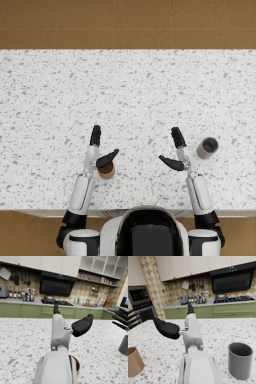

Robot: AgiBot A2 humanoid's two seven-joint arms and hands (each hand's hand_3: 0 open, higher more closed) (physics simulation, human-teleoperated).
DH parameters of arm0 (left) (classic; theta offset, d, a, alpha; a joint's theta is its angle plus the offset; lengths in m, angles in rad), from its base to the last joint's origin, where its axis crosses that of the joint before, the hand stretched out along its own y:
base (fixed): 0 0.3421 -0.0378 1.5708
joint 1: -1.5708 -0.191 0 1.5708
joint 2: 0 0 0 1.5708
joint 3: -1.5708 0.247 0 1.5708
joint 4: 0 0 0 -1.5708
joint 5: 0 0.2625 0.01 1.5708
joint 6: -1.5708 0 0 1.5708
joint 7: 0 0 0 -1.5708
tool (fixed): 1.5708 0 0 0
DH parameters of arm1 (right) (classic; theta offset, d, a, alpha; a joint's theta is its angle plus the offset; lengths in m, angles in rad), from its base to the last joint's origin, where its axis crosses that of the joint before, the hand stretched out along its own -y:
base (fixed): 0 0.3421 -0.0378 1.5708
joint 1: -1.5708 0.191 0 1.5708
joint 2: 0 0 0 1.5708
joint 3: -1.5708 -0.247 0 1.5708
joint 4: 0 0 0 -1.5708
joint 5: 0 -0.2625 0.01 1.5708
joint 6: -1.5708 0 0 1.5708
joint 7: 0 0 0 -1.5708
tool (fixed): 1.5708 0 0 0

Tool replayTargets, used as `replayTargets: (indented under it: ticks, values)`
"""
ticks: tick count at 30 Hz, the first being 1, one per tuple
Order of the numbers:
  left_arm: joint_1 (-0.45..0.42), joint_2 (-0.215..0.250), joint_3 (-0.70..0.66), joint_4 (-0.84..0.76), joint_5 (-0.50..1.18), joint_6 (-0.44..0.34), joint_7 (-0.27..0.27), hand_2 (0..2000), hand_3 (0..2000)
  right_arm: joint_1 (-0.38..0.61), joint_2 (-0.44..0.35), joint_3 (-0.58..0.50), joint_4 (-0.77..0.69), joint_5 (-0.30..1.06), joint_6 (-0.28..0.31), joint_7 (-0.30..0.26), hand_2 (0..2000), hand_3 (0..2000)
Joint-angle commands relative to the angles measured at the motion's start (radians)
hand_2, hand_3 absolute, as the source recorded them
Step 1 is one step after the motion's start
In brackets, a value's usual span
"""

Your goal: Pick up two cups and pour the berry on the right into the cup on the left

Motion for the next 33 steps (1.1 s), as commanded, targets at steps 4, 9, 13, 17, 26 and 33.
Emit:
replayTargets:
  ticks: [4,9,13,17,26,33]
  values:
    - [0.0,0.0,0.0,0.0,0.0,0.0,0.0,0,0,0.0,0.0,0.0,0.0,0.0,0.0,0.0,0,0]
    - [0.0,0.0,0.0,0.0,0.0,0.0,0.0,0,0,0.0,0.0,0.0,0.0,0.0,0.0,0.0,0,0]
    - [0.0,0.0,0.0,0.0,0.0,0.0,0.0,0,0,0.0,0.0,0.0,0.0,0.0,0.0,0.0,0,0]
    - [0.0,0.006,0.007,0.01,0.0,-0.049,-0.049,0,0,-0.002,-0.005,-0.001,-0.011,0.0,-0.048,0.049,0,0]
    - [-0.135,-0.02,-0.116,-0.086,0.187,-0.098,-0.098,0,0,-0.093,-0.014,-0.285,0.064,0.187,-0.097,0.098,0,0]
    - [-0.274,-0.043,-0.162,-0.106,0.341,-0.101,-0.1,0,0,-0.102,-0.029,-0.437,0.054,0.384,-0.1,0.101,0,0]
